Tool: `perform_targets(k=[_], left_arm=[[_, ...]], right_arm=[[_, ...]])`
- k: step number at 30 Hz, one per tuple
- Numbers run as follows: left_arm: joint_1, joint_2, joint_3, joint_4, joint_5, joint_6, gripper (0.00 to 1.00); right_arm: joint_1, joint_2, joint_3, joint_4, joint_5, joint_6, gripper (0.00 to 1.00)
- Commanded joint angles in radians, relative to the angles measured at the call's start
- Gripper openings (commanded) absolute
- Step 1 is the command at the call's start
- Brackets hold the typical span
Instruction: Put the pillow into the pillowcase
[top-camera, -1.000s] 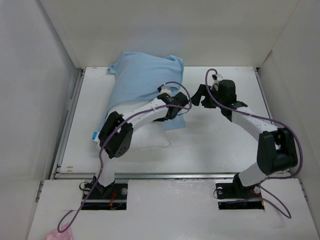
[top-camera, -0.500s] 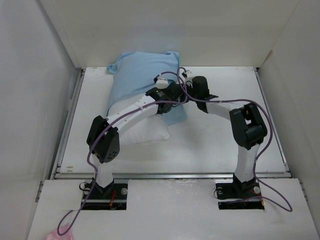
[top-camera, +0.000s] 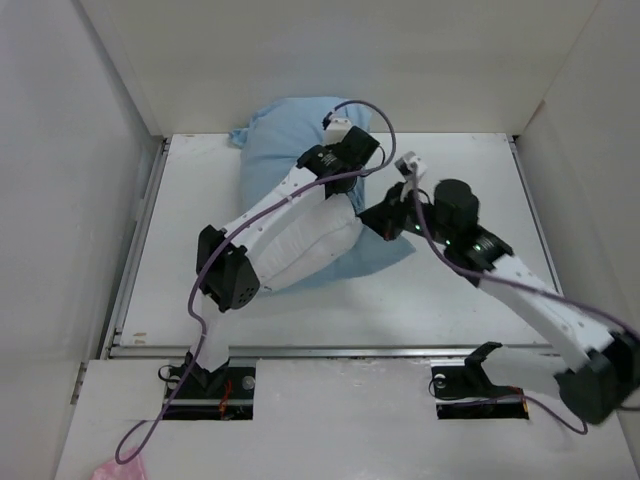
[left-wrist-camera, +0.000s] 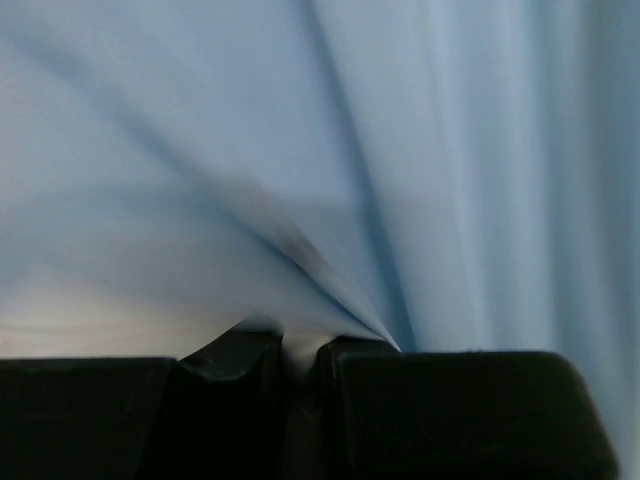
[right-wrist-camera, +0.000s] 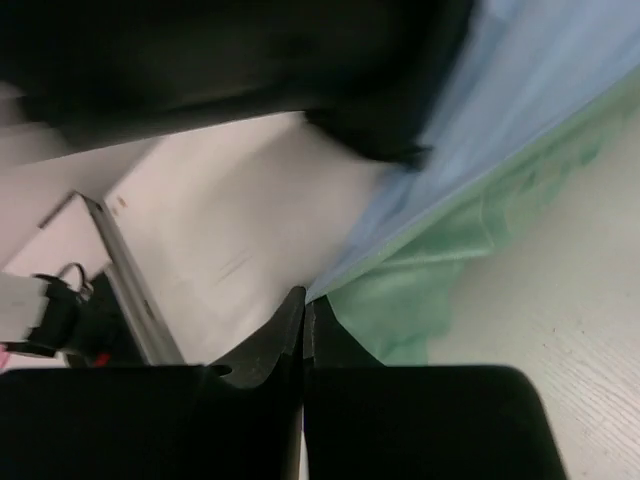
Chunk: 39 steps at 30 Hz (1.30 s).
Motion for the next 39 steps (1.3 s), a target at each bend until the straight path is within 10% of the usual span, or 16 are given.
perform_targets(k=[1,4,12,15,17,18,19,21,28,39], left_arm=[[0.035,0.133,0.182,0.135,-0.054,-0.02,0.0],[0.035,0.212,0.328,0.093,-0.054,-0.044,0.0],[0.035,0.16,0.152,0.193,0.059,-0.089,0.0],[0.009,0.128,0.126,0.173,0.102,-0.066,0.04],[-0.021,0.089,0.074,0.15,0.102,-0.041,0.28],[-0.037,0.031,0.007,0.124,0.093,-0.041,0.7],[-0.037,-0.004,-0.035,0.124,0.093,-0.041,0.9],[-0.037,-0.085,-0.127,0.109,0.064,-0.055,1.0],[-0.037,-0.455,-0.485,0.124,0.073,-0.148,1.0],[0.006,-0.661,-0.767,0.142,0.127,-0.236,1.0]], right_arm=[[0.135,-0.324,-0.064,-0.121,-0.086,0.049,0.0],[0.135,-0.458,-0.09,-0.142,-0.026,0.06,0.0],[0.091,-0.325,-0.018,-0.299,-0.012,0.06,0.0],[0.082,-0.314,0.006,-0.38,0.101,0.041,0.14],[0.082,-0.314,0.019,-0.449,0.182,0.041,0.44],[0.082,-0.314,0.034,-0.483,0.262,0.041,0.61],[0.082,-0.314,0.046,-0.483,0.306,0.041,0.61],[0.082,-0.343,0.046,-0.509,0.395,0.052,0.81],[0.082,-0.306,0.127,-0.526,0.676,0.028,0.88],[0.167,0.085,0.302,-0.376,0.563,-0.153,0.88]])
